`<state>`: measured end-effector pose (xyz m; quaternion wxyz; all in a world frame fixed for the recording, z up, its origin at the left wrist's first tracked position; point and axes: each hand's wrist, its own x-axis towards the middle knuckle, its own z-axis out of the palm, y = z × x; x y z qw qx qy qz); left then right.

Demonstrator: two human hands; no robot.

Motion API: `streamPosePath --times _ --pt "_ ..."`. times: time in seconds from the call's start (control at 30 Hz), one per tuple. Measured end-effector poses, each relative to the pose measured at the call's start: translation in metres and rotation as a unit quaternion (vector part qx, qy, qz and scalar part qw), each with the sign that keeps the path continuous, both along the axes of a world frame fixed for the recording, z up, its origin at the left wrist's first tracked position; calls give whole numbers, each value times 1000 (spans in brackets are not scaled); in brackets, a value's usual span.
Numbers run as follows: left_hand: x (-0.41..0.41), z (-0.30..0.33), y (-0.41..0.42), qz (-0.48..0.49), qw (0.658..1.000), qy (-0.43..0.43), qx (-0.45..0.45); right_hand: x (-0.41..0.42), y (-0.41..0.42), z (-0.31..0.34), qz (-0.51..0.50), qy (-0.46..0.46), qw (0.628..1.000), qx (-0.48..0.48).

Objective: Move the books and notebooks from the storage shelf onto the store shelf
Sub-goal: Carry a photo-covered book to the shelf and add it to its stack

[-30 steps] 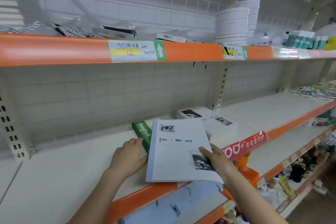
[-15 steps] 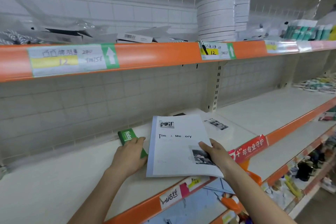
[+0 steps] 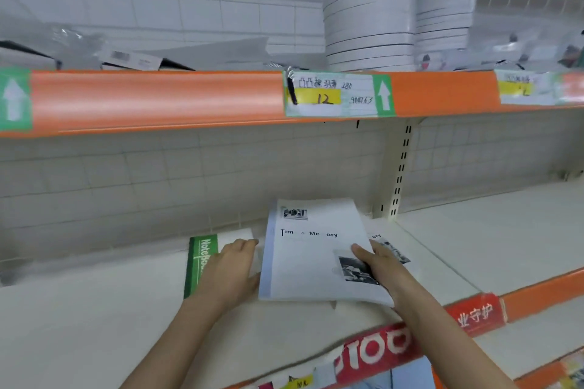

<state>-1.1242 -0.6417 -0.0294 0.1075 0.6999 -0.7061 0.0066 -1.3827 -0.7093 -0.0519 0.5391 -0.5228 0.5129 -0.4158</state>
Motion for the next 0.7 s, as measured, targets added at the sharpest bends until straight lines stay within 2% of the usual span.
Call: streamPosePath --times 0.33,0.7 --pt "-77 -17 -47 73 997 14 -6 -75 -82 0 80 61 995 10" --pt "-109 -32 -53 158 987 35 8 -85 -130 -1 139 109 983 42"
